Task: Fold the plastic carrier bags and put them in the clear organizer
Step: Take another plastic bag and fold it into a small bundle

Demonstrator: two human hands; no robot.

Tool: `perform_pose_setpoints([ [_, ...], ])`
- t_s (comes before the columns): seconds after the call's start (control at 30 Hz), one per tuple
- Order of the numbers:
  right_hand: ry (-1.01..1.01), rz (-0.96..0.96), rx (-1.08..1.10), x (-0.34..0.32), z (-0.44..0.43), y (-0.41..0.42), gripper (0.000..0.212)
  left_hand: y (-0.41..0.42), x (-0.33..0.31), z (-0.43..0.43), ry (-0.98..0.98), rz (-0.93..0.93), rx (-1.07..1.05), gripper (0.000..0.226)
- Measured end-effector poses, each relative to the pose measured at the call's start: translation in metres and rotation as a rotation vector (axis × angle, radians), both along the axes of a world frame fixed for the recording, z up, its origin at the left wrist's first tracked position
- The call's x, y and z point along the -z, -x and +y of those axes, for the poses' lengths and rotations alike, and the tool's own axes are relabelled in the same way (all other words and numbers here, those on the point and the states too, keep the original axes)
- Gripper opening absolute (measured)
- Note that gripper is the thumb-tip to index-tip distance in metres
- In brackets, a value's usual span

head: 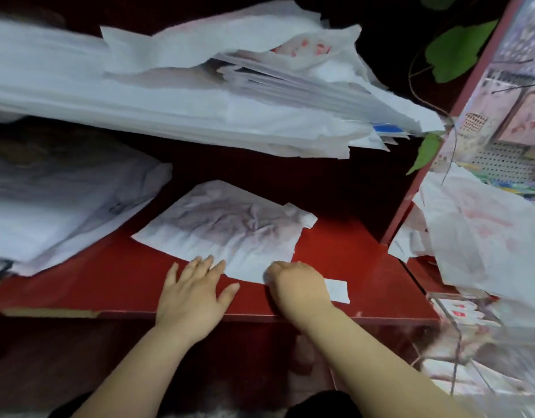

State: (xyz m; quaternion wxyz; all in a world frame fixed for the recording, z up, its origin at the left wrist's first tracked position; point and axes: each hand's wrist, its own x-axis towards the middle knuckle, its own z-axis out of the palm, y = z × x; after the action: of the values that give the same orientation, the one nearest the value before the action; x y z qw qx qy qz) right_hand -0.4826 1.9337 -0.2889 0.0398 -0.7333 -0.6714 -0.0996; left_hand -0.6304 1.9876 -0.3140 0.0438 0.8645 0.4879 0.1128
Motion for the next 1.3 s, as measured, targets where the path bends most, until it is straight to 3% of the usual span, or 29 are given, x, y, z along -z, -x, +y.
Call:
perform_pose_setpoints([
  [0.07,0.031,0.007,0.057,-0.001,0.0,-0.002,0.026,0.007,0.002,-0.005,-0.092,-0.052,0.081,0.068],
  [0.13,0.11,0.005,0.04,0.007,0.001,-0.013,0.046,0.013,0.01,-0.01,-0.128,-0.151,0.228,0.059],
  [0.3,0.119,-0.004,0.148,0.001,-0.001,-0.023,0.057,0.012,0.02,-0.037,-0.15,-0.353,0.459,0.045],
  [0.4,-0.188,0.176,-0.015,0.008,-0.013,-0.012,0.058,0.015,0.022,-0.045,-0.163,-0.367,0.421,0.051],
  [0.47,-0.166,0.257,-0.225,0.017,-0.026,0.003,0.059,0.026,0.022,-0.043,-0.155,-0.341,0.325,0.056],
  [0.57,-0.055,0.199,-0.388,0.032,-0.038,0.024,0.065,0.053,0.025,-0.032,-0.083,-0.285,0.215,0.065],
  [0.7,-0.07,0.121,-0.36,0.04,-0.028,0.026,0.064,0.086,0.024,-0.02,-0.049,-0.137,0.174,0.082],
  [0.87,0.054,-0.029,-0.215,0.022,-0.027,0.0,0.066,0.11,0.023,0.001,-0.081,0.061,0.174,0.095],
  [0.93,0.118,0.01,-0.178,0.013,-0.028,-0.02,0.076,0.108,0.025,0.007,-0.141,0.094,0.175,0.088],
  [1.03,0.083,-0.065,-0.189,0.02,-0.038,-0.033,0.086,0.085,0.026,0.005,-0.272,-0.09,0.205,0.06],
  [1.17,-0.171,0.044,-0.345,0.044,-0.049,-0.028,0.051,0.043,0.029,-0.014,-0.4,-0.229,0.289,0.034],
  [1.27,-0.318,0.262,-0.309,0.044,-0.054,-0.037,0.033,0.027,0.031,-0.022,-0.326,-0.317,0.325,0.054],
  [1.3,-0.336,0.35,-0.288,0.045,-0.055,-0.045,0.032,0.026,0.03,-0.022,-0.313,-0.353,0.332,0.05],
])
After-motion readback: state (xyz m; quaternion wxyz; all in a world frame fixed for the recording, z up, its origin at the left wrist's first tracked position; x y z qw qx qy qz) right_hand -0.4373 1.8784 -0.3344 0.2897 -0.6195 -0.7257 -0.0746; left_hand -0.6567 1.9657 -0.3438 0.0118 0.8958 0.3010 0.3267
